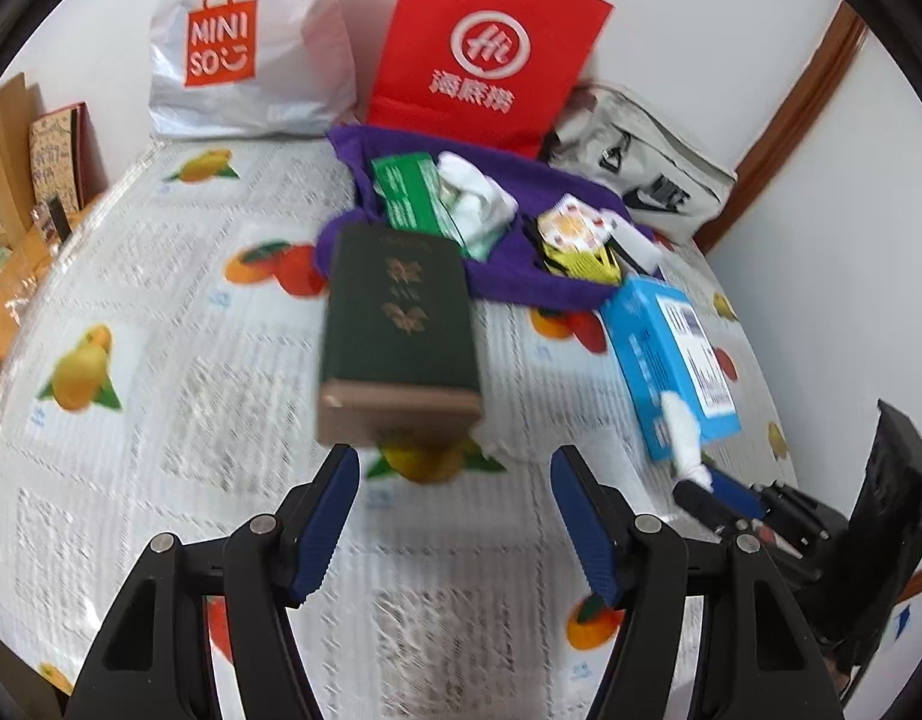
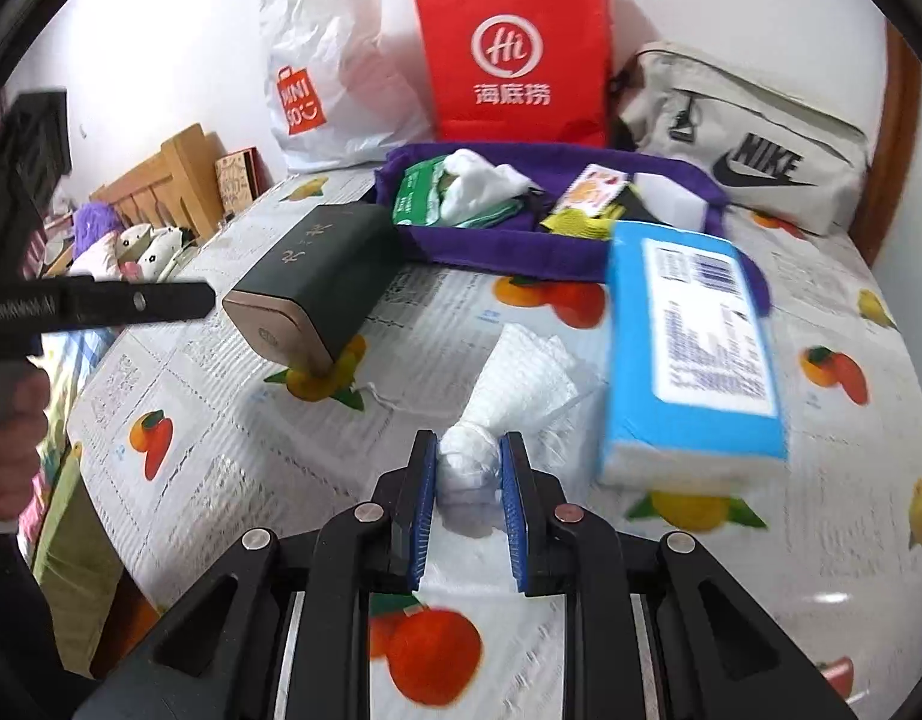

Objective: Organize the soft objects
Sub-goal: 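Grasp the white mesh bag on the bed cover with the right tool, then lower the left tool onto the mesh bag's drawstring end and close it, then carry the mesh bag with both tools toward the purple towel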

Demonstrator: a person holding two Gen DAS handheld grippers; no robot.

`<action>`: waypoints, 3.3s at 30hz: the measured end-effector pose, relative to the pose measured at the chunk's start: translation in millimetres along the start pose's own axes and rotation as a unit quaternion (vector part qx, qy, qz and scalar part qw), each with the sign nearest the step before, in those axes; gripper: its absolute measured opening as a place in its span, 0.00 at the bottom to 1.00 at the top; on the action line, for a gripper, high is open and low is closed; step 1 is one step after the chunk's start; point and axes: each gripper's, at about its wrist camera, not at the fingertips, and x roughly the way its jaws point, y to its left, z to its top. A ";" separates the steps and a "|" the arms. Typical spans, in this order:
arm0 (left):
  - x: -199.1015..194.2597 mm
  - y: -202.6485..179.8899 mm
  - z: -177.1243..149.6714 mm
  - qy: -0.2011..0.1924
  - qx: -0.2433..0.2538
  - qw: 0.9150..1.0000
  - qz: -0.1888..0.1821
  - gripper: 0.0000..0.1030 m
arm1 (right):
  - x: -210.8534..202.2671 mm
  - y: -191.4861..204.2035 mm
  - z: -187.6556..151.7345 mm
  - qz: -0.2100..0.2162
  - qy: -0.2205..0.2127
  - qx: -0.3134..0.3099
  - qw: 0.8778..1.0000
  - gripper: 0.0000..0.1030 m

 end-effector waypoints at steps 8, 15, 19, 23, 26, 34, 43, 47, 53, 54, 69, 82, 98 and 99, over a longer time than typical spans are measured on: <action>24.3 -36.0 -29.2 0.029 0.040 0.999 0.003 0.63 | -26.6 -23.2 -30.6 -0.006 -0.012 0.011 1.000 0.21; 58.2 -50.9 -42.3 0.058 0.037 0.998 0.006 0.63 | -24.9 -47.7 -58.7 -0.041 0.009 0.013 0.999 0.21; 78.4 -58.8 -45.5 0.072 0.026 0.997 0.002 0.63 | -22.7 -59.7 -68.0 -0.048 0.014 0.019 0.999 0.21; 86.4 -71.6 -43.9 0.072 0.025 0.997 -0.003 0.77 | -17.1 -70.1 -73.6 -0.041 0.017 0.030 0.999 0.21; 94.7 -80.3 -41.8 0.079 0.024 0.997 -0.003 0.86 | -12.7 -77.9 -74.9 -0.036 0.017 0.040 0.998 0.21; 113.3 -107.3 -35.8 0.078 0.039 0.996 0.027 0.99 | -9.4 -91.7 -80.5 -0.029 0.015 0.056 0.998 0.21; 131.8 -131.9 -38.4 0.055 0.100 0.988 0.103 0.99 | -8.5 -93.6 -84.5 -0.018 0.013 0.054 0.998 0.21; 126.1 -130.1 -41.4 0.038 0.110 0.987 0.113 0.86 | -8.4 -92.7 -86.0 -0.021 0.013 0.049 0.998 0.21; 106.3 -106.7 -42.1 0.014 0.105 0.989 0.099 0.43 | -6.4 -88.1 -85.9 -0.031 0.010 0.043 0.999 0.27; 105.1 -101.8 -40.1 0.013 0.102 0.990 0.095 0.39 | -6.0 -86.3 -85.7 -0.035 0.011 0.041 0.999 0.28; 62.7 -41.3 -56.8 0.006 0.036 0.998 0.042 0.13 | -6.3 -42.6 -74.6 -0.031 0.019 0.008 0.999 0.21; 20.3 -20.6 -48.8 -0.023 0.025 0.999 0.024 0.08 | -26.5 -22.7 -47.9 -0.027 -0.014 -0.003 1.000 0.21; -13.5 -11.0 -11.0 -0.059 0.005 0.998 0.035 0.08 | -47.2 -30.8 -2.7 -0.028 -0.046 0.003 0.999 0.21; -13.9 -11.2 -6.5 -0.061 0.006 0.997 0.038 0.08 | -46.9 -31.6 1.2 -0.029 -0.048 0.003 0.998 0.21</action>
